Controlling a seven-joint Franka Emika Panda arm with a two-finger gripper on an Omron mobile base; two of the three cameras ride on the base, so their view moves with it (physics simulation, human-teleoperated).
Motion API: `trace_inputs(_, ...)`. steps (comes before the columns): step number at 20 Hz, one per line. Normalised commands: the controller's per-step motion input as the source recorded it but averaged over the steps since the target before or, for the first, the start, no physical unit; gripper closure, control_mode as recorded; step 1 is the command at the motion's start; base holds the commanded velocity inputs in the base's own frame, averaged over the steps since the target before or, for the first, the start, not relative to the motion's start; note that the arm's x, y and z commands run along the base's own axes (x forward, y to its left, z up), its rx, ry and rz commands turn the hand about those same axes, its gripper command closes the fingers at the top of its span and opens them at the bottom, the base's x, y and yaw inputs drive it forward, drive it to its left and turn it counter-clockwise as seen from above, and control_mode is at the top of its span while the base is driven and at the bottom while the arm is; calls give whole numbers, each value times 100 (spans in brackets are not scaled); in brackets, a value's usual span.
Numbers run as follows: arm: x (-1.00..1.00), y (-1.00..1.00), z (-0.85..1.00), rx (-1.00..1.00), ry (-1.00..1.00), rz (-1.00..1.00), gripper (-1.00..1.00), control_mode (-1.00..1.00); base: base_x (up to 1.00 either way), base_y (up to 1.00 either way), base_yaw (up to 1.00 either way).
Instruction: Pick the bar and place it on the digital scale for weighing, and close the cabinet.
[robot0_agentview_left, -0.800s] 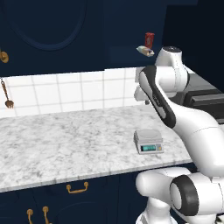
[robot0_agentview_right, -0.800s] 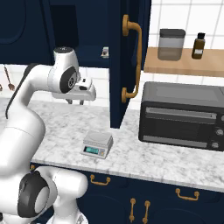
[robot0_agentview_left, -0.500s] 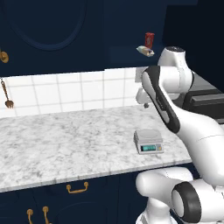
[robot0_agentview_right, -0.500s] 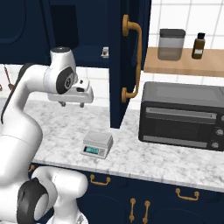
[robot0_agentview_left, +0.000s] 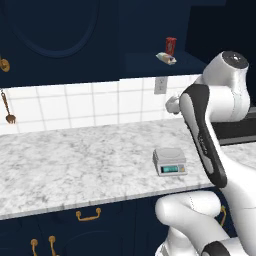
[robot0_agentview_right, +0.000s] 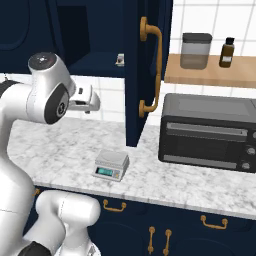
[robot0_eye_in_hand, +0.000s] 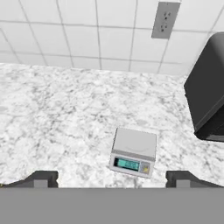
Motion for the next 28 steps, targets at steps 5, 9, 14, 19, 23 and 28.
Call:
trace_inputs(5, -5, -20, 71, 3, -21, -2, -100, -100, 0, 0, 0)
trace_inputs(9, 0, -20, 76, 2, -4, 0, -100, -100, 0, 0, 0)
trace_inputs(14, -1, -17, 57, 1, 0, 0, -100, -100, 0, 0, 0)
trace_inputs(19, 4, -6, 44, 0, -1, 0, -100, -100, 0, 0, 0)
trace_inputs(23, 56, -12, 0, 0, -7, 0, -100, -100, 0, 0, 0)
trace_inputs(28, 76, -10, 0, 0, -1, 0, -100, -100, 0, 0, 0)
